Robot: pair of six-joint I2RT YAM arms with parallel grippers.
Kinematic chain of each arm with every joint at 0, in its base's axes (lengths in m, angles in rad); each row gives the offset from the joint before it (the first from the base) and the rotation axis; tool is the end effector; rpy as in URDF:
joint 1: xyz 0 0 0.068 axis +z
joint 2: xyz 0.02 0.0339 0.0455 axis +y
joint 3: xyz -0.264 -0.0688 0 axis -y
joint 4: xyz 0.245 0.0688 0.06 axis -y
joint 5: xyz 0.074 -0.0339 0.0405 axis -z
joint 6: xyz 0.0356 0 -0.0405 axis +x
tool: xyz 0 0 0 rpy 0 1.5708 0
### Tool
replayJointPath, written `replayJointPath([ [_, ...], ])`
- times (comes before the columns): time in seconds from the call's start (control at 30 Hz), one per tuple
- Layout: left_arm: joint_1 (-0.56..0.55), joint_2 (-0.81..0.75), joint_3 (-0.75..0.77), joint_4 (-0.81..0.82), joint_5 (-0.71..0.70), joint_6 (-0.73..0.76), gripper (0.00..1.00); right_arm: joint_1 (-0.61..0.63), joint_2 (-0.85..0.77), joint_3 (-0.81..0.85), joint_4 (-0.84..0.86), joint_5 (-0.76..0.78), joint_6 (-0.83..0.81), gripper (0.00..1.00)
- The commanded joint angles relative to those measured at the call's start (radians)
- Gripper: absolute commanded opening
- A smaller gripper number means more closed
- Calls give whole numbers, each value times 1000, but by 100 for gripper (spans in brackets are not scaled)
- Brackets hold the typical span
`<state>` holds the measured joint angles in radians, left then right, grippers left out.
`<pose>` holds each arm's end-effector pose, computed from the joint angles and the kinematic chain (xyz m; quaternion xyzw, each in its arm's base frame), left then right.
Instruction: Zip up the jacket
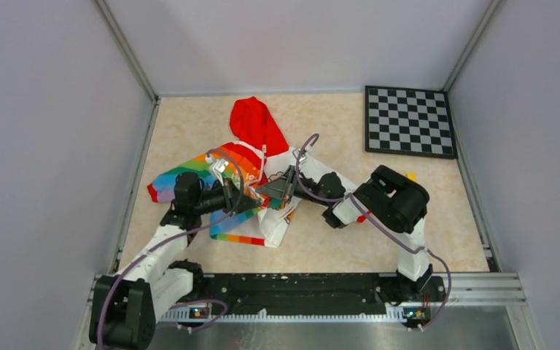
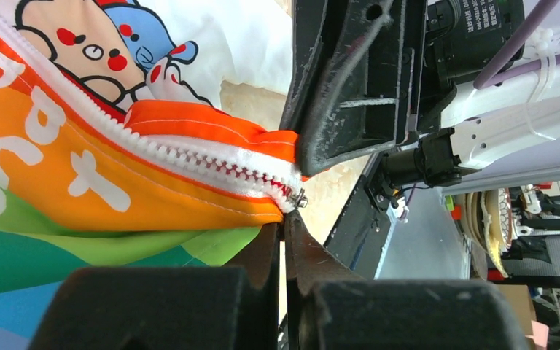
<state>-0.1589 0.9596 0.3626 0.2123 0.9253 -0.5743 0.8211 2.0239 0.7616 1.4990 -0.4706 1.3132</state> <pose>0.1864 -0.0587 0.2058 0.0911 0.7776 -0.5248 0.3342 0.2402 0.2817 0.1604 -0.0311 0.6281 0.7387 0.2424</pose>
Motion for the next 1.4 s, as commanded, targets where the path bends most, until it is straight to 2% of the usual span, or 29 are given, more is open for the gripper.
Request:
replayJointPath([
  [0.0,8,-3,-2,10,46,-16,0,-29,-89,-77,223,-37,-58,18],
  [0.03,16,-2,-2,10,61,-20,0,-44,-100,-97,215,-57,-72,24],
  [0.1,27,1,-3,12,89,-25,0,-73,-125,-111,154,-116,-107,54],
  [0.13,30,7,2,3,102,-23,0,-84,-143,-121,123,-140,-127,60],
  [0.2,35,25,19,-26,134,-11,0,-95,-196,-147,33,-178,-187,64],
  [0.27,42,43,41,-62,170,-3,0,-100,-285,-161,-143,-213,-298,74],
  [0.37,47,53,70,-110,202,23,0,-100,-446,-188,-459,-205,-518,76],
  [0.47,51,61,107,-174,220,44,0,-96,-616,-169,-862,-127,-794,79],
  [0.53,53,71,128,-204,231,55,0,-84,-718,-166,-1028,-16,-978,84],
  [0.6,55,84,151,-257,237,76,0,-61,-802,-185,-1076,88,-1136,88],
  [0.67,59,102,176,-307,235,106,0,9,-878,-226,-1043,197,-1347,89],
  [0.77,62,127,198,-350,249,127,0,182,-944,-349,-874,330,-1754,95],
  [0.87,64,134,184,-313,256,105,0,251,-910,-382,-713,350,-1948,91],
  [0.97,64,139,179,-295,266,93,0,346,-808,-434,-493,389,-2164,86],
  [1.07,64,137,177,-292,267,91,0,388,-666,-425,-303,442,-2307,81],
  [1.3,64,136,177,-292,281,87,0,440,-320,-370,165,537,-2490,61],
  [1.37,64,133,177,-289,284,84,0,452,-253,-350,220,558,-2535,56],
])
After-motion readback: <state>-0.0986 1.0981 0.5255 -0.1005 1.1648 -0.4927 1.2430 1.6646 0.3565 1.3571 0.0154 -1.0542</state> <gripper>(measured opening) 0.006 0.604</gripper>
